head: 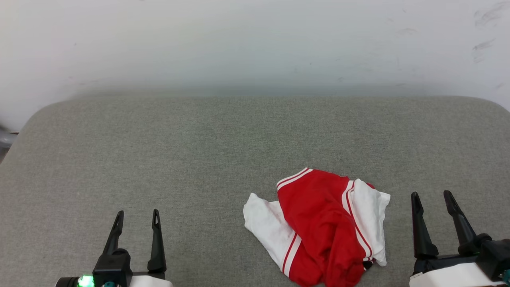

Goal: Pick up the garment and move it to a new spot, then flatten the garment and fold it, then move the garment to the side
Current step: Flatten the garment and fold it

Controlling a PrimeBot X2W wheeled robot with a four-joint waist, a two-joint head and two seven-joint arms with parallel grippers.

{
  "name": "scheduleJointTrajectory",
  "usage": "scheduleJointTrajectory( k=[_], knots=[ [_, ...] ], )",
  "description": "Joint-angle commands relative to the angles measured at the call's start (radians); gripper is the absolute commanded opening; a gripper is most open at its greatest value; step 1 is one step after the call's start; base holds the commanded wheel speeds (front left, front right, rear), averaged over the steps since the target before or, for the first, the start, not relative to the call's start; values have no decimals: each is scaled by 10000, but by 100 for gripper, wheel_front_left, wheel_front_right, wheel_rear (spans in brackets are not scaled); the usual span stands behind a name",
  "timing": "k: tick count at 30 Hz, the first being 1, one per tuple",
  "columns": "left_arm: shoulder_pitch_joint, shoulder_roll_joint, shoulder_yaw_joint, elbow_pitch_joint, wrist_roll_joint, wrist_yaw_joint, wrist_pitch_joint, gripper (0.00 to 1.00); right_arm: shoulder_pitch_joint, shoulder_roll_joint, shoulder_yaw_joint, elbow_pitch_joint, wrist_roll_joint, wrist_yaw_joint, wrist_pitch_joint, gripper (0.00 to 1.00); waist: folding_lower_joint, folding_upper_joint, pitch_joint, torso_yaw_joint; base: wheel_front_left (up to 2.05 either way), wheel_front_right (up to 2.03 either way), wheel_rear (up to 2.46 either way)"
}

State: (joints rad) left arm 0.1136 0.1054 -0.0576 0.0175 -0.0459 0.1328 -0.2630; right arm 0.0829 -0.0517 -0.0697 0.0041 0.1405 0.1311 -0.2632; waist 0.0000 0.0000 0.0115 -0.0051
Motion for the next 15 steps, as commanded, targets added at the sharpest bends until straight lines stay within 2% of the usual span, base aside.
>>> scheduleJointTrajectory(
  k=[1, 6, 15],
  knots=[
    [-5, -33, 30, 3, 79, -33, -27, 100, 9, 27, 12, 3, 5, -7, -24, 100, 0, 0, 5, 2, 0, 0, 0],
    [-599, 113, 67, 42, -85, -640, -27, 100, -126, 27, 9, -5, -34, -7, -24, 100, 0, 0, 53, 7, 0, 0, 0],
    [-3046, 1042, -224, 843, -149, -2216, -27, 100, -477, 27, 80, -62, -105, -7, -24, 100, 0, 0, 408, -106, 0, 0, 0]
  ],
)
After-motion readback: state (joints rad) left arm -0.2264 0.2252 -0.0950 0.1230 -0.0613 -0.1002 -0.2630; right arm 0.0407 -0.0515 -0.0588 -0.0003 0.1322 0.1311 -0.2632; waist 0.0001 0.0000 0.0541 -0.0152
